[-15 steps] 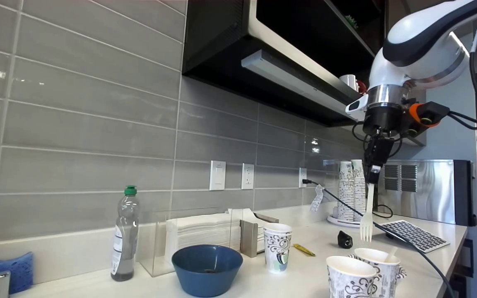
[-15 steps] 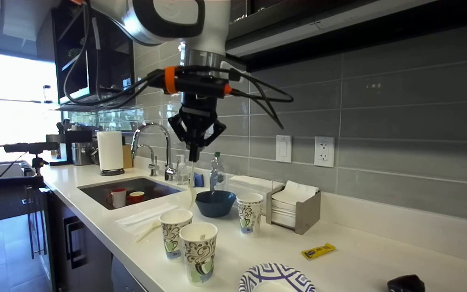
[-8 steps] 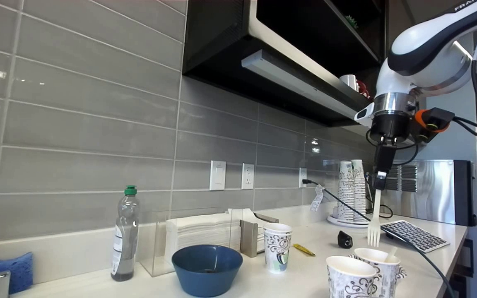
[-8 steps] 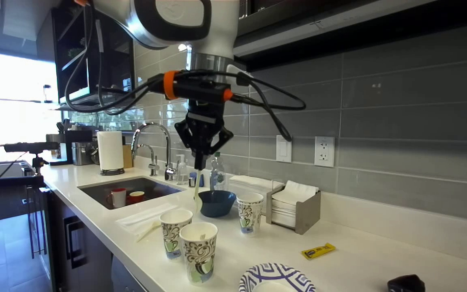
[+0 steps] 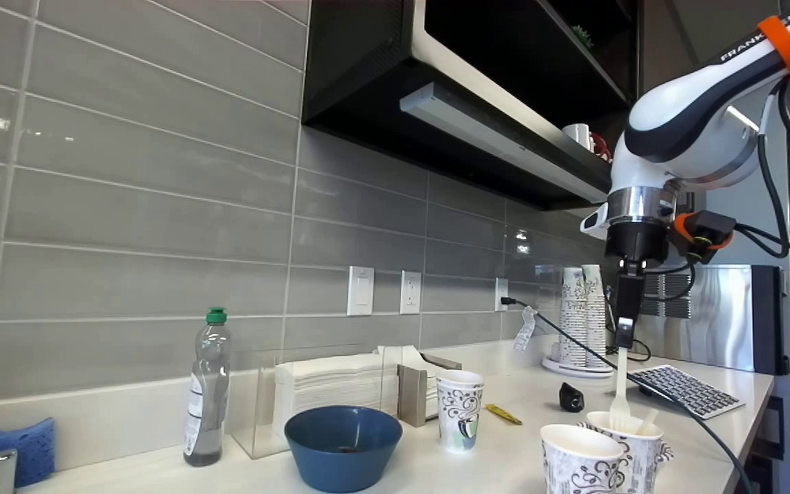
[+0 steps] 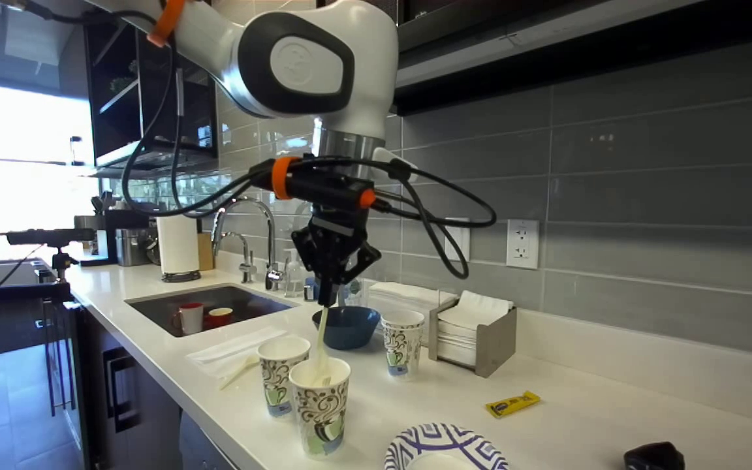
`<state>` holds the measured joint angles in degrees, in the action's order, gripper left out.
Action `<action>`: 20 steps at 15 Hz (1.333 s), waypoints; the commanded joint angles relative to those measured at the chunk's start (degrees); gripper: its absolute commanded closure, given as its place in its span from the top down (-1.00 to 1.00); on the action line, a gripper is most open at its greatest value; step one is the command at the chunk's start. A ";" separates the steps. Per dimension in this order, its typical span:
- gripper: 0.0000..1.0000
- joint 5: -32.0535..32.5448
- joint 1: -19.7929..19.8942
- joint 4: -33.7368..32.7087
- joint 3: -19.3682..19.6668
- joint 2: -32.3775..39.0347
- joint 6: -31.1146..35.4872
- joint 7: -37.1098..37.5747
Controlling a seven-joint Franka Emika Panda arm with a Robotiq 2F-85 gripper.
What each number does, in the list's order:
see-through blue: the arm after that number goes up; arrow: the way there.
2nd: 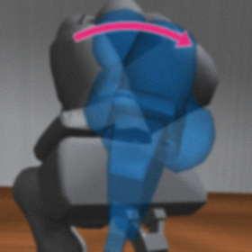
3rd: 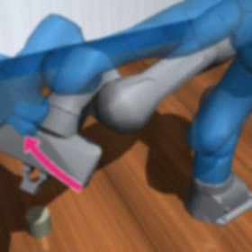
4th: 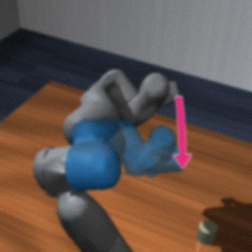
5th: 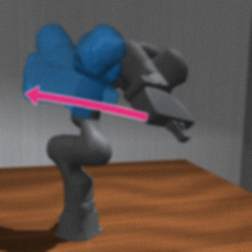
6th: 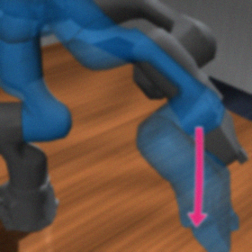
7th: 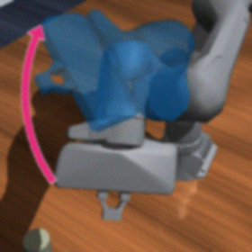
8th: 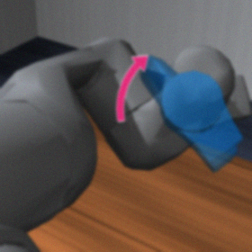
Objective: Remove the fork from the cup on the left and put it in the cup on the right then remove the spoon from the cup on the right and put it in the cup on the left.
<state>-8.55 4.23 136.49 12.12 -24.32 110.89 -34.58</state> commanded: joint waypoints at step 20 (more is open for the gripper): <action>1.00 -2.36 2.58 5.59 -0.08 -1.47 -1.97 19.96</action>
<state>-9.71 5.05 138.58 12.20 -21.93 110.99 -21.02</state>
